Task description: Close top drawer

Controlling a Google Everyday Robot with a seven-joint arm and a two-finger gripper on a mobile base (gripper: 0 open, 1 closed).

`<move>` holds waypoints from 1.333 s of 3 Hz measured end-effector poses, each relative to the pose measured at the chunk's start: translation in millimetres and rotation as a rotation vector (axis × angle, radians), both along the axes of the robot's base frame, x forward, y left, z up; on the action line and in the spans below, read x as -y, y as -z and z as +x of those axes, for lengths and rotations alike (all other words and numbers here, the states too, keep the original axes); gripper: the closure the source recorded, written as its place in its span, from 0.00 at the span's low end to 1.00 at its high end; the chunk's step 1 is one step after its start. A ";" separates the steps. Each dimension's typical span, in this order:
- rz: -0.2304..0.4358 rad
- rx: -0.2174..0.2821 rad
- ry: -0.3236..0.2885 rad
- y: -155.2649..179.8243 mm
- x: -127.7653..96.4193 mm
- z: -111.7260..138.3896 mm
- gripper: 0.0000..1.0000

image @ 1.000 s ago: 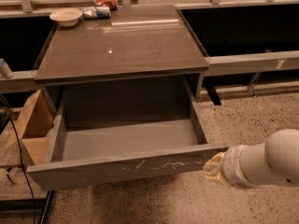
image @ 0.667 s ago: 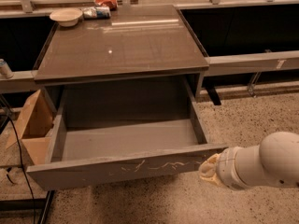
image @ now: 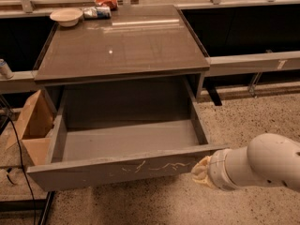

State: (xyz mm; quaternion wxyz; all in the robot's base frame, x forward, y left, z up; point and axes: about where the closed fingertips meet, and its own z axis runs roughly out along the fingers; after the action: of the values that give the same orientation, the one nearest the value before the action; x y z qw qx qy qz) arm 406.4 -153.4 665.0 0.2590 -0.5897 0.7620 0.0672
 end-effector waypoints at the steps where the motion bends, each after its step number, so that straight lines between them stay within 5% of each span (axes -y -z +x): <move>1: 0.004 -0.003 -0.022 8.1 -10.9 3.9 1.00; 4: 0.021 0.063 -0.043 26.9 -38.5 34.0 1.00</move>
Offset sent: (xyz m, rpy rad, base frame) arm 0.0201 0.0284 -0.0227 0.0245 -0.0377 0.0374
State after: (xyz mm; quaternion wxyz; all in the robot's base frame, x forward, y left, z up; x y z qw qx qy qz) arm 440.4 -115.0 638.1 0.2876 -0.6049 0.7400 0.0622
